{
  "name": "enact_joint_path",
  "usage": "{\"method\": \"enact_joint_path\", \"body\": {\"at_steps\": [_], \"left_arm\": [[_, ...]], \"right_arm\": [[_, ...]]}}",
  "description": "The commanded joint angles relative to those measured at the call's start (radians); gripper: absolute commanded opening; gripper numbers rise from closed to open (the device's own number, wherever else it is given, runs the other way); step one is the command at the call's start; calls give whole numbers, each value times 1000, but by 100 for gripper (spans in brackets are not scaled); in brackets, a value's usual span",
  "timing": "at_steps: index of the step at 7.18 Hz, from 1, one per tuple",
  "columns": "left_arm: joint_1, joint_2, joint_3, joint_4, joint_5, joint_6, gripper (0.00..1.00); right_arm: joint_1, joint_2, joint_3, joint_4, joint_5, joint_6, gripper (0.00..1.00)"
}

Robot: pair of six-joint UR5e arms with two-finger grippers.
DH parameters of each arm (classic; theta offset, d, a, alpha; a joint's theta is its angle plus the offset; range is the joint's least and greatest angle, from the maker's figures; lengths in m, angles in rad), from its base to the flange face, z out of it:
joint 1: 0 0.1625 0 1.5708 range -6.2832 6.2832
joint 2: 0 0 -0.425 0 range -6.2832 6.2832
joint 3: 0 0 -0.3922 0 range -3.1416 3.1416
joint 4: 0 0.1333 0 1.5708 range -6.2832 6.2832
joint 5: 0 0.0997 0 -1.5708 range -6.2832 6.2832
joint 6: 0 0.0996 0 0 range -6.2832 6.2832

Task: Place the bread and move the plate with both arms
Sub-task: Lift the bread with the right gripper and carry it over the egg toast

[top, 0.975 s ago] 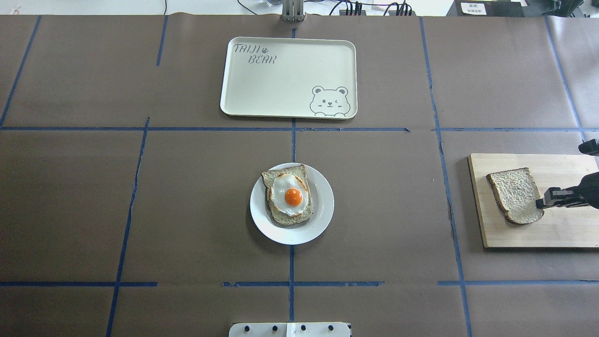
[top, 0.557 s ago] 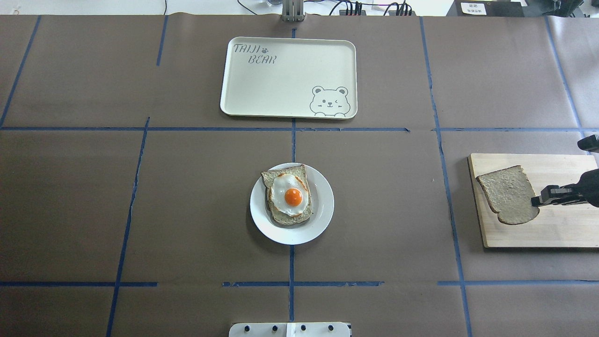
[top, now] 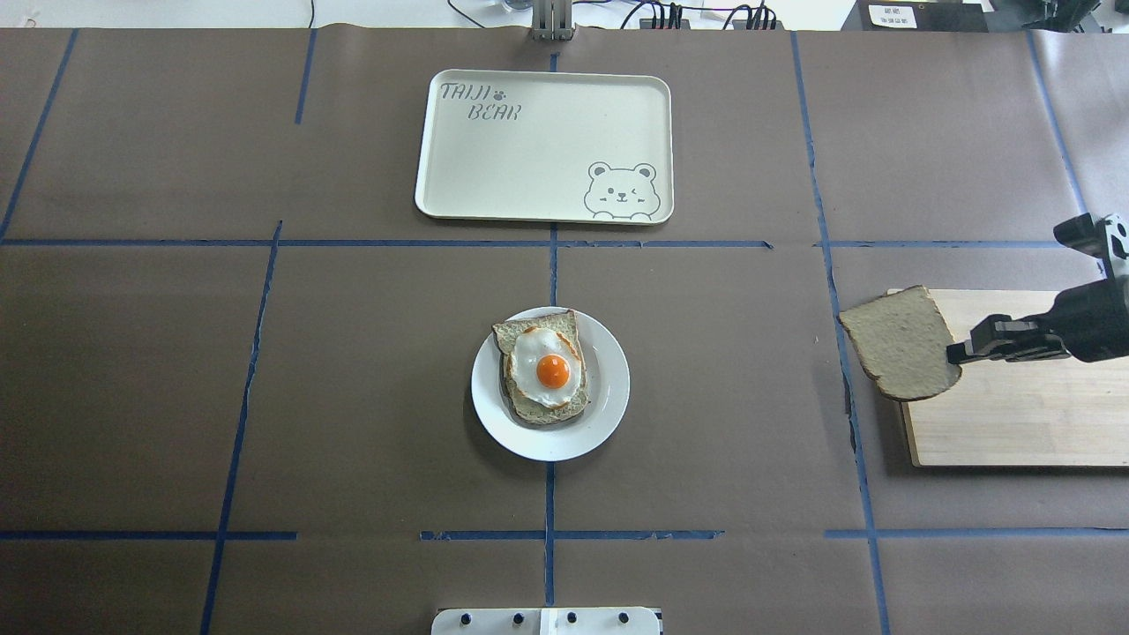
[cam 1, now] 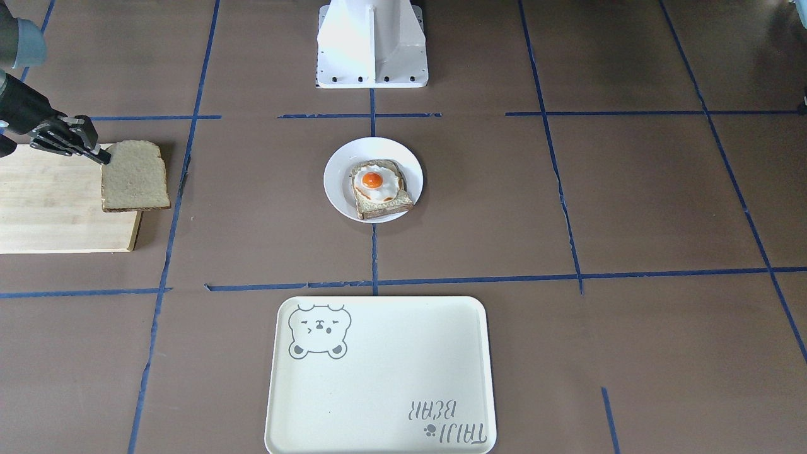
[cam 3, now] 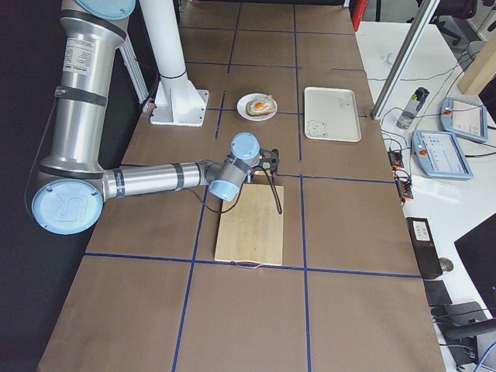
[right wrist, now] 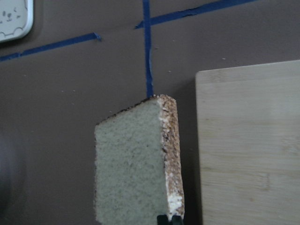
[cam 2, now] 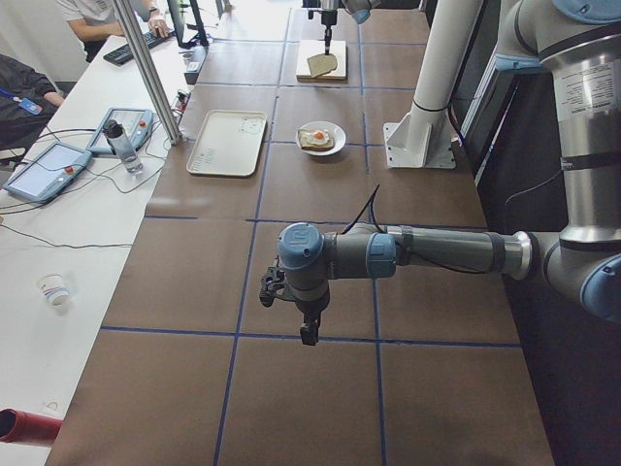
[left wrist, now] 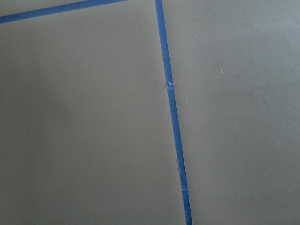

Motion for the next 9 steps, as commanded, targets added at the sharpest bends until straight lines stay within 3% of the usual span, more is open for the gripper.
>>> {"method": "enact_joint_path", "body": {"at_steps": [1,3,4,6,8,9], "left_arm": [[0,0,1,0,0,0,100],[0,0,1,0,0,0,100],[0,0,1,2,1,0,100],[0,0,1,2,1,0,100],[0,0,1,2,1,0,100],[0,0,2,2,1,0,100]], "right_arm": [[-37,162,6,-4,4,130,0],[-133,314,-25,-10,-29,150,0],[-207,374,-36,-10,-108,151,1],[-366,472,-74,-7,-363,159,0],[-401,582,-147,-9,-387,176,0],[-442,606,-168,-10,-445,188,0]]}}
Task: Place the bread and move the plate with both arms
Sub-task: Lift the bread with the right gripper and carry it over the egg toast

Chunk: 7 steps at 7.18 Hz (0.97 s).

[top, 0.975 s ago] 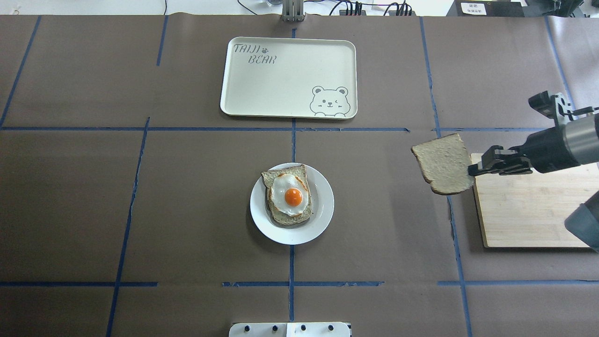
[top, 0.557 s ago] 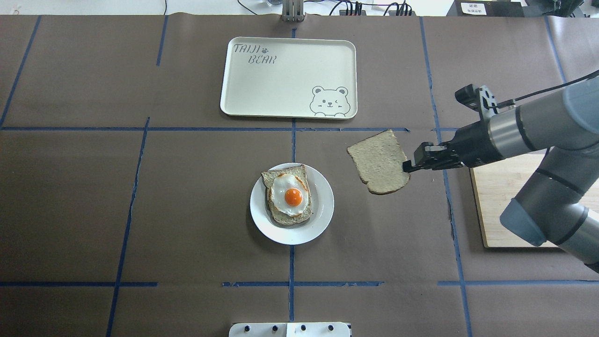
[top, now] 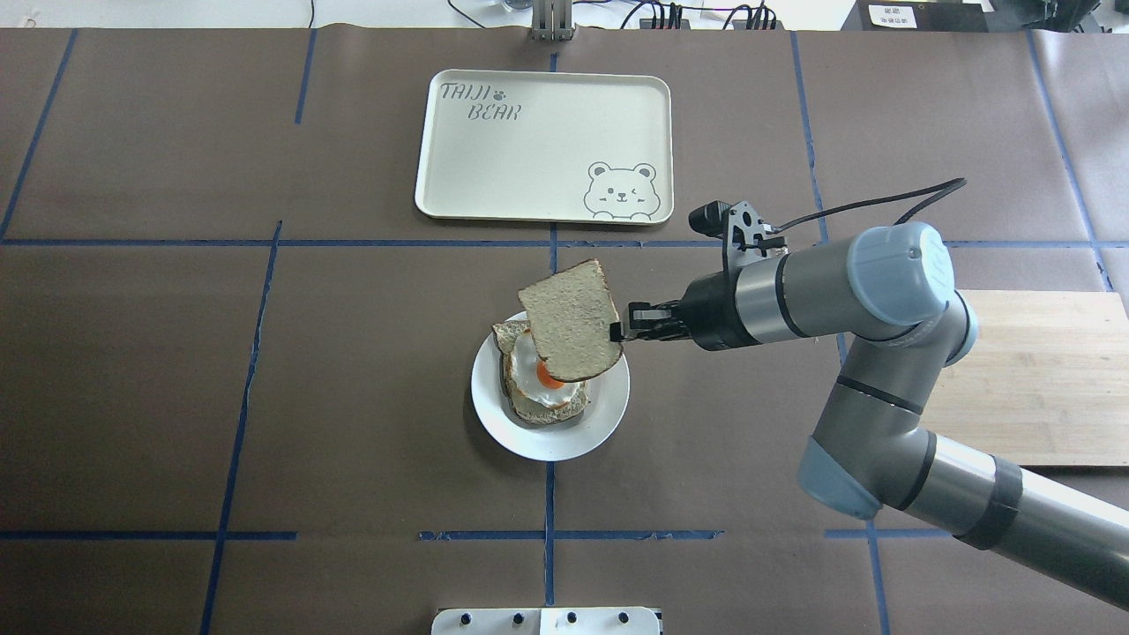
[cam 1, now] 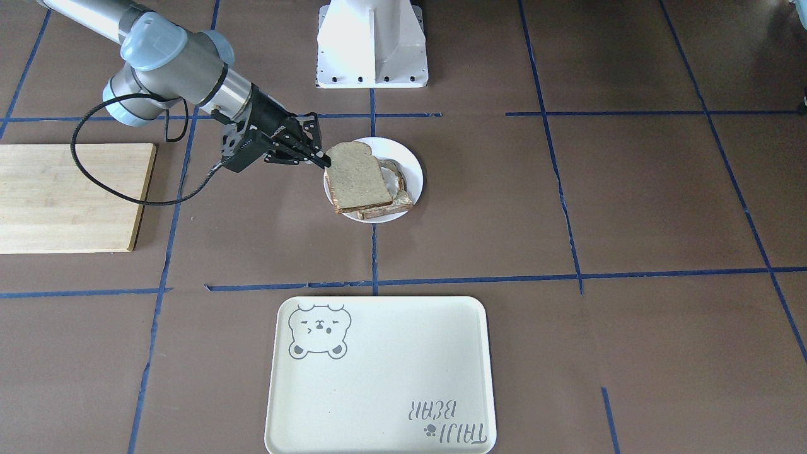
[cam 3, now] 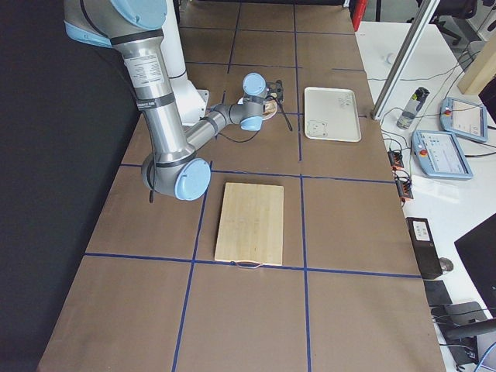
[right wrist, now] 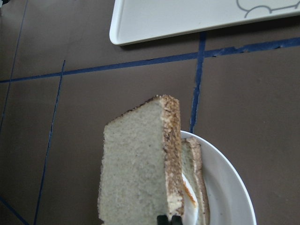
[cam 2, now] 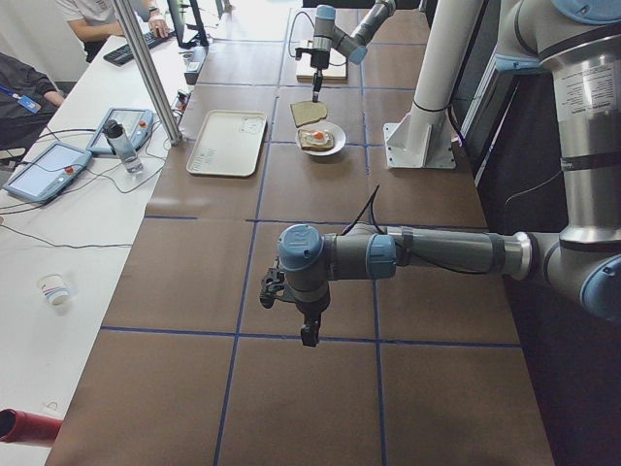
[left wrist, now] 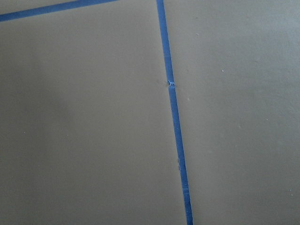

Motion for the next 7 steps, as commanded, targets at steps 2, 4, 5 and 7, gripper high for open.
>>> {"method": "enact_joint_path", "body": {"at_steps": [2,4,5,7], "left_arm": [[0,0,1,0,0,0,100],[0,0,3,0,0,0,100],[0,0,3,0,0,0,100],[0,0,3,-1,-1,0,100]], "right_arm": [[-99,45,-49,9,-159,17,0],[-110,17,-49,11,-164,19,0],[-110,16,-57,9,-164,19,0],[-112,13,-65,11,-164,17,2]]}}
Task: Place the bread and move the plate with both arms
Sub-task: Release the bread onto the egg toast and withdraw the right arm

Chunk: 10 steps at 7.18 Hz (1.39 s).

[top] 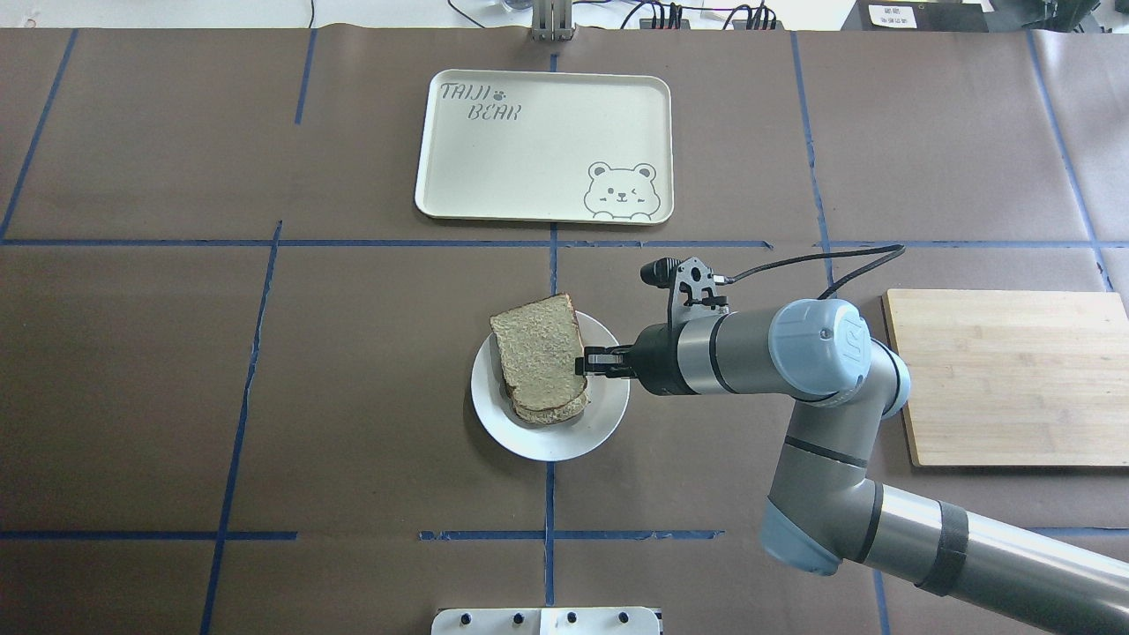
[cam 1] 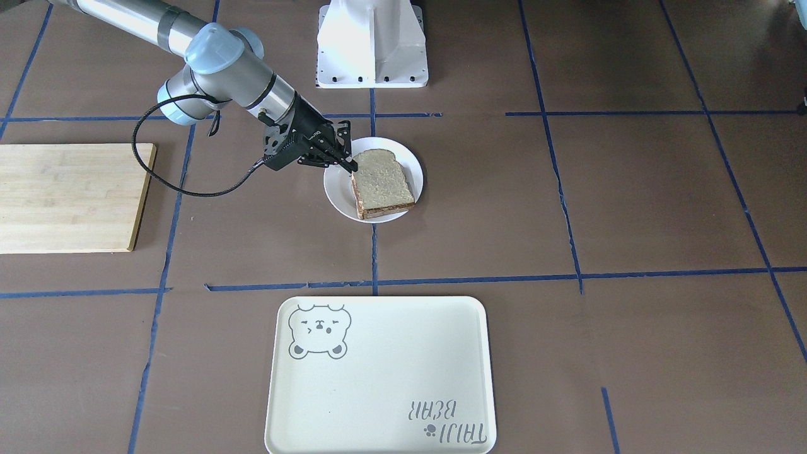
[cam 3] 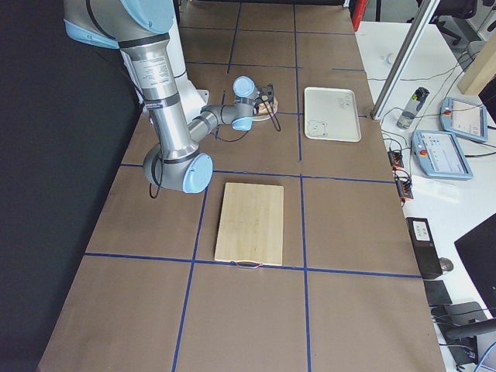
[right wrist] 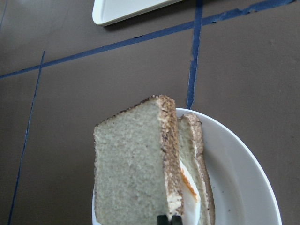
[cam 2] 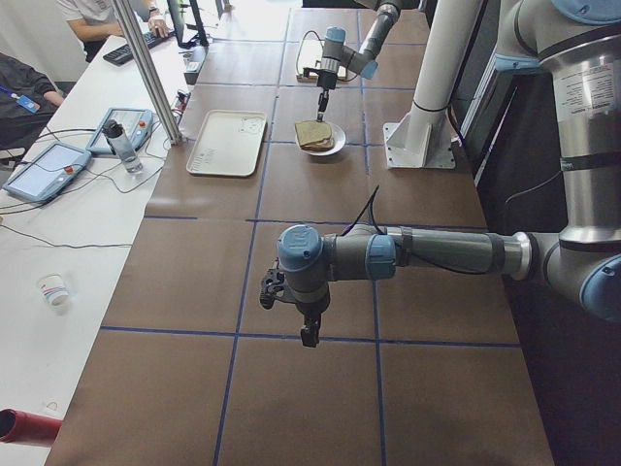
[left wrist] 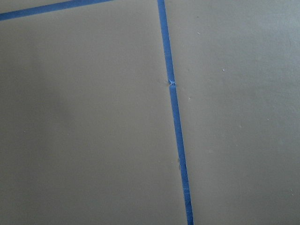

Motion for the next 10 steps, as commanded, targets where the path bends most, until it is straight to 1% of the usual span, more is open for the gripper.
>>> {"method": "enact_joint_path", "body": {"at_steps": [1,2,3,5,6,7,8,9,10], "left_arm": [[0,0,2,0,-1,0,100],[0,0,4,0,-1,0,100],[0,0,6,0,-1,0,100],[0,-3,7,0,0,0,100],[0,-9,0,0,0,0,100],[9,-9,-7,0,-1,1,100],[58,-21,-10,0,2,0,100],[61,-43,-7,3,13,-8,100],[61,-64,-17,3,7,-12,100]], "right_arm": [[-7,-12,-4,0,0,-1,16],[-7,-10,-8,-1,0,11,56],[-10,-7,-9,-1,-2,55,99],[8,-7,-4,-16,10,56,100],[78,-4,5,-97,109,54,100],[173,-2,11,-219,220,31,100],[274,-15,16,-319,324,-90,100],[377,-16,21,-430,416,-253,100],[463,-48,27,-519,478,-395,100]]}}
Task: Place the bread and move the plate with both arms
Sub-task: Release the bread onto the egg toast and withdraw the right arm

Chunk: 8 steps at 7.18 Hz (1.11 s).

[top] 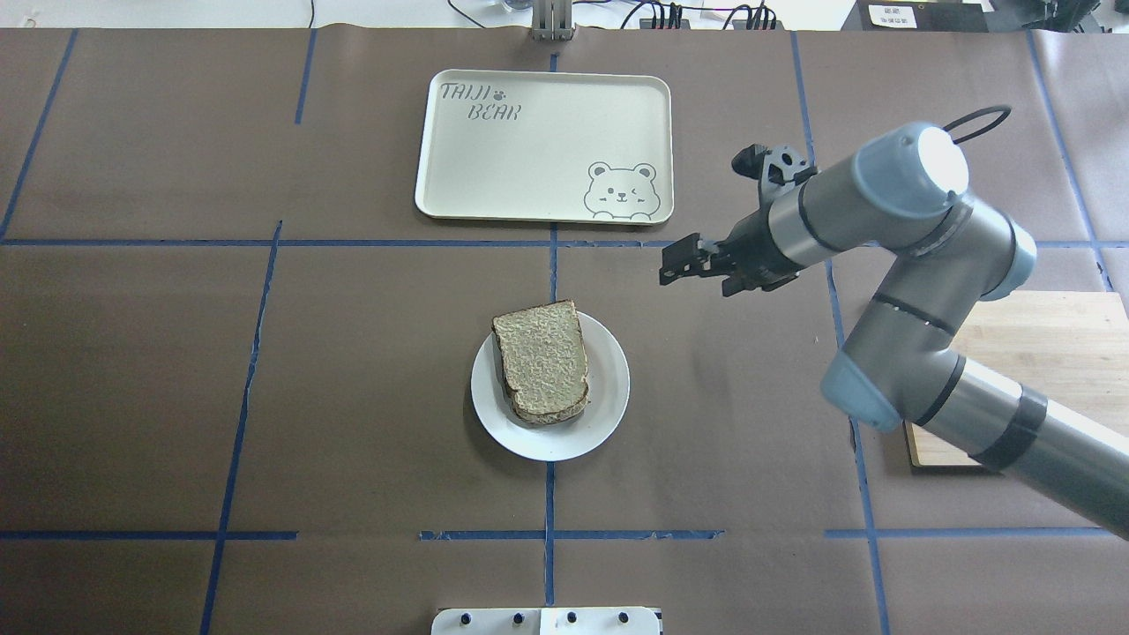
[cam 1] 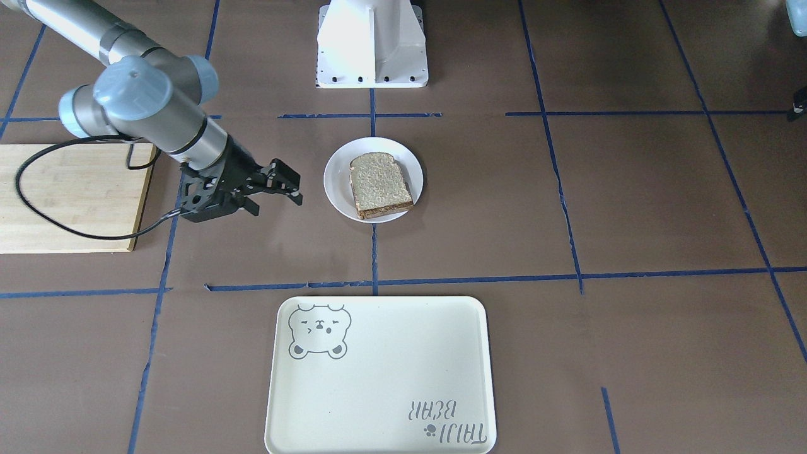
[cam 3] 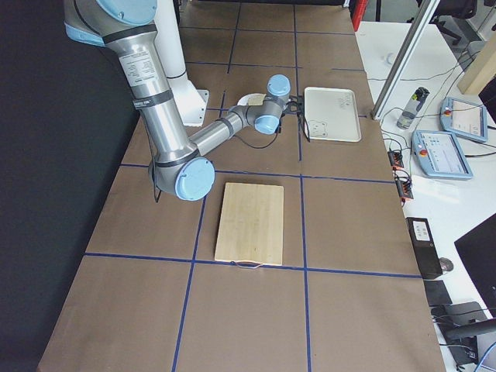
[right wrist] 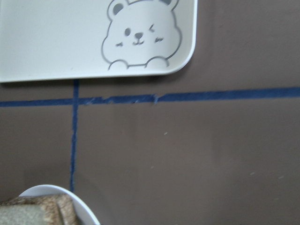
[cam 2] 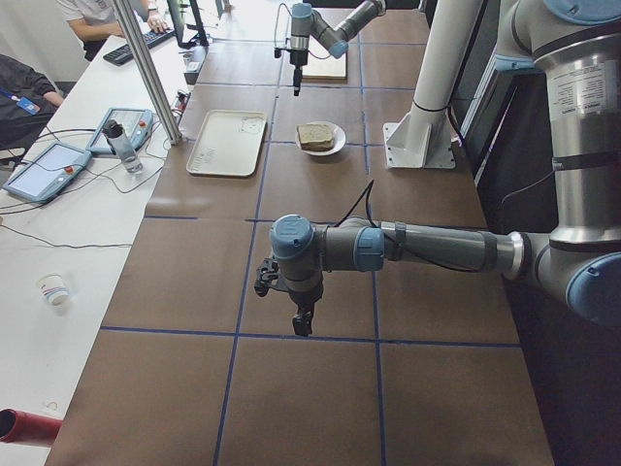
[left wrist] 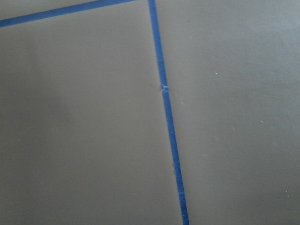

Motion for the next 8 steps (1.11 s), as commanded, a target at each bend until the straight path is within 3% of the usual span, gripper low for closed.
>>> {"method": "enact_joint_path", "body": {"at_steps": [1,3,6,8], "left_arm": [[7,-59,-9,1,-4,-6,100],[5,-115,-11,-10,-1,-6,100],[11,-164,-54,-39,-15,-3,100],[25,-172,-43,-97,-152,-131,100]], "right_arm": [[172,-76,13,-189,103,-344,100],[304,-210,68,-337,104,-735,100],[618,-391,131,-638,103,-1442,100],[781,-542,130,-691,94,-1565,100]]}}
